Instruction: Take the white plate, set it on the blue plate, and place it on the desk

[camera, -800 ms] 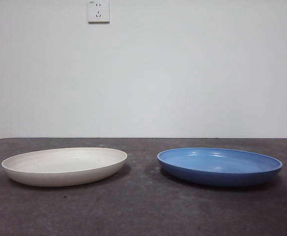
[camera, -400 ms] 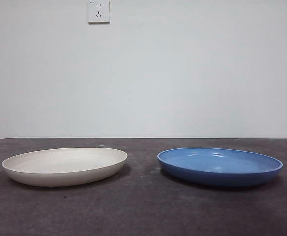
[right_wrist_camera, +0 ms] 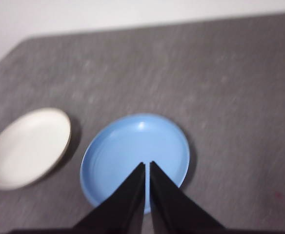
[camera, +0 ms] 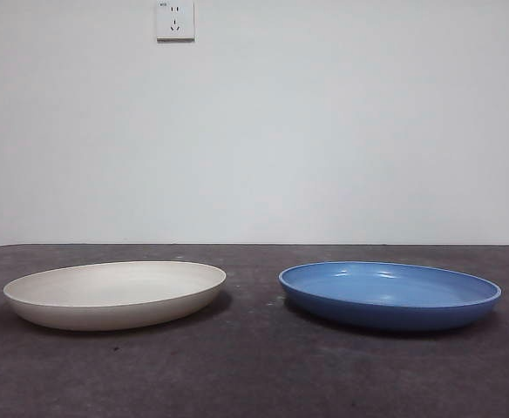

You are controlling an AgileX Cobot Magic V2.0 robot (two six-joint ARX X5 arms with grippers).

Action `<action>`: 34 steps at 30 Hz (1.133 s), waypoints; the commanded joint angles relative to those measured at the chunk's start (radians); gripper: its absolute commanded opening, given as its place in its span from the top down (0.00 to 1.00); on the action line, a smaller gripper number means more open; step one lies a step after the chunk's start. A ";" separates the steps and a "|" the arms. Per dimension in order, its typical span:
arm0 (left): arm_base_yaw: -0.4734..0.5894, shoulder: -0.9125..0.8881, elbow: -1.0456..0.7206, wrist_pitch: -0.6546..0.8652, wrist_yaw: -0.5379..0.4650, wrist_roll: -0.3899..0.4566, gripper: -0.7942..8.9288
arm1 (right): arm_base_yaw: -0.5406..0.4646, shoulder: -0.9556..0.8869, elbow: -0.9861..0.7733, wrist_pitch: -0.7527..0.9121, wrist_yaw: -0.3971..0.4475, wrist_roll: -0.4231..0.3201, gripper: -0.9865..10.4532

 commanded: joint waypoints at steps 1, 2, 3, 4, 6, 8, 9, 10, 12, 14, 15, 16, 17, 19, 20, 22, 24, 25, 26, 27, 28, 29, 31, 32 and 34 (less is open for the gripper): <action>-0.046 0.045 0.054 -0.037 0.007 0.060 0.90 | 0.027 0.064 0.068 -0.067 -0.013 -0.069 0.91; -0.062 0.058 0.068 -0.052 0.007 0.060 0.90 | 0.039 0.079 0.082 -0.091 -0.013 -0.079 0.91; -0.079 0.073 0.083 -0.070 0.007 0.063 0.90 | 0.053 0.095 0.098 -0.120 -0.013 -0.092 0.91; -0.096 0.086 0.098 -0.087 0.007 0.063 0.90 | 0.068 0.109 0.113 -0.151 -0.013 -0.104 0.91; -0.123 0.105 0.116 -0.111 0.007 0.068 0.90 | 0.096 0.130 0.130 -0.199 -0.013 -0.125 0.91; -0.149 0.118 0.126 -0.134 0.007 0.080 0.90 | 0.129 0.144 0.137 -0.241 -0.013 -0.144 0.91; -0.160 0.121 0.127 -0.143 0.007 0.082 0.90 | 0.144 0.149 0.137 -0.257 -0.012 -0.149 0.91; -0.169 0.121 0.127 -0.154 0.007 0.084 0.90 | 0.157 0.149 0.137 -0.275 -0.012 -0.153 0.91; -0.181 0.121 0.127 -0.170 0.007 0.085 0.90 | 0.179 0.150 0.137 -0.298 -0.010 -0.158 0.91; -0.187 0.121 0.127 -0.178 0.006 0.085 0.90 | 0.195 0.150 0.137 -0.309 -0.009 -0.167 0.91; -0.187 0.121 0.127 -0.180 0.006 0.085 0.90 | 0.200 0.150 0.137 -0.309 -0.009 -0.170 0.91; -0.187 0.121 0.127 -0.180 0.006 0.085 0.90 | 0.202 0.150 0.137 -0.308 -0.009 -0.170 0.91; -0.187 0.121 0.127 -0.180 0.006 0.085 0.90 | 0.203 0.150 0.137 -0.308 -0.009 -0.170 0.91; -0.187 0.121 0.127 -0.180 0.006 0.084 0.87 | 0.203 0.150 0.137 -0.308 -0.009 -0.169 0.91; -0.187 0.121 0.127 -0.180 0.006 0.084 0.85 | 0.203 0.150 0.137 -0.308 -0.009 -0.169 0.90; -0.187 0.121 0.127 -0.180 0.006 0.084 0.72 | 0.203 0.150 0.137 -0.308 -0.009 -0.166 0.86; -0.187 0.121 0.127 -0.180 0.006 0.084 0.57 | 0.203 0.150 0.137 -0.308 -0.009 -0.162 0.75; -0.187 0.121 0.127 -0.180 0.006 0.084 0.49 | 0.203 0.150 0.137 -0.308 -0.009 -0.161 0.67; -0.187 0.121 0.127 -0.180 0.006 0.084 0.45 | 0.203 0.150 0.137 -0.308 -0.009 -0.159 0.63; -0.187 0.121 0.127 -0.180 0.005 0.083 0.43 | 0.203 0.150 0.137 -0.308 -0.008 -0.155 0.62; -0.187 0.121 0.127 -0.181 0.006 0.080 0.43 | 0.203 0.150 0.137 -0.308 -0.009 -0.153 0.62; -0.187 0.121 0.127 -0.183 0.005 0.080 0.43 | 0.203 0.150 0.137 -0.308 -0.009 -0.152 0.62; -0.187 0.125 0.127 -0.184 0.005 0.080 0.43 | 0.203 0.150 0.137 -0.308 -0.009 -0.151 0.62; -0.187 0.126 0.127 -0.183 0.005 0.080 0.43 | 0.203 0.150 0.137 -0.308 -0.009 -0.151 0.62; -0.187 0.134 0.127 -0.182 0.005 0.080 0.43 | 0.203 0.150 0.137 -0.308 -0.009 -0.151 0.62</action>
